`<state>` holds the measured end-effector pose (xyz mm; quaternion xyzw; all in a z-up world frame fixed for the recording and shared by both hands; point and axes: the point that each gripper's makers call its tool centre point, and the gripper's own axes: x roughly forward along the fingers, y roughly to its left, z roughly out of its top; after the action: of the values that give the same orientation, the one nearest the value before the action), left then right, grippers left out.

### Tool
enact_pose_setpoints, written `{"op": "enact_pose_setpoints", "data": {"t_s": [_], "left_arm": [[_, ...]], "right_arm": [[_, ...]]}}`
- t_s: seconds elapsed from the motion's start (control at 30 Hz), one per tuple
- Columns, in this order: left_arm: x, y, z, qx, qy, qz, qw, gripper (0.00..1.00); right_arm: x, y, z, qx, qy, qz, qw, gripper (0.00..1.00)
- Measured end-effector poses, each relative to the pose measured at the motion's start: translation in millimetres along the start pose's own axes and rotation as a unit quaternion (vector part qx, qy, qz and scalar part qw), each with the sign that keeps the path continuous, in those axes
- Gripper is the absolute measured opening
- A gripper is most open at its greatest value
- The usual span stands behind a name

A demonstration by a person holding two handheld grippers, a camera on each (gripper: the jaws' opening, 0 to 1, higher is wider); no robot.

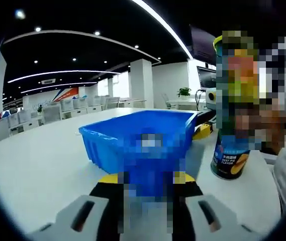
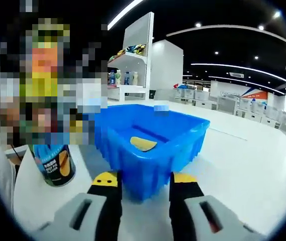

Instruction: Open the lid of the chip container on the table, take out the chips, place them into the box in front of the container, and close the lid

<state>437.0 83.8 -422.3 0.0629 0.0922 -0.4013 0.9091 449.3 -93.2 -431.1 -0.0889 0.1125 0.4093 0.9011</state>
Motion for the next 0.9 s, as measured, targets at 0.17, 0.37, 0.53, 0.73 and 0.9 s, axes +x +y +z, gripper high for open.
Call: {"op": "enact_pose_setpoints", "data": {"t_s": [0.17,0.37,0.53,0.73,0.9], "left_arm": [[-2.3,-2.5,-0.9,0.008,-0.001,-0.002,1.0,0.32],[-2.7,-2.9,-1.4,0.011,-0.003,-0.002,0.9999,0.31],[-3.5,-4.0,-1.9,0.013,-0.004,-0.002,0.9999,0.31],[-4.0,-5.5,-1.3,0.022,-0.004,0.0,0.9997,0.3],[-4.8,-3.6,3.9,0.015,-0.013,-0.004,0.9998,0.3]], "right_arm": [[0.7,-3.2,-0.6,-0.002,-0.001,0.001,1.0,0.35],[0.3,-2.9,-0.5,-0.003,-0.003,0.003,1.0,0.34],[-0.1,-1.2,-0.2,-0.012,-0.002,0.002,0.9999,0.34],[-1.1,-0.7,0.6,-0.02,-0.005,-0.003,0.9998,0.33],[-1.9,-1.8,2.6,-0.008,-0.005,0.0,1.0,0.33]]}}
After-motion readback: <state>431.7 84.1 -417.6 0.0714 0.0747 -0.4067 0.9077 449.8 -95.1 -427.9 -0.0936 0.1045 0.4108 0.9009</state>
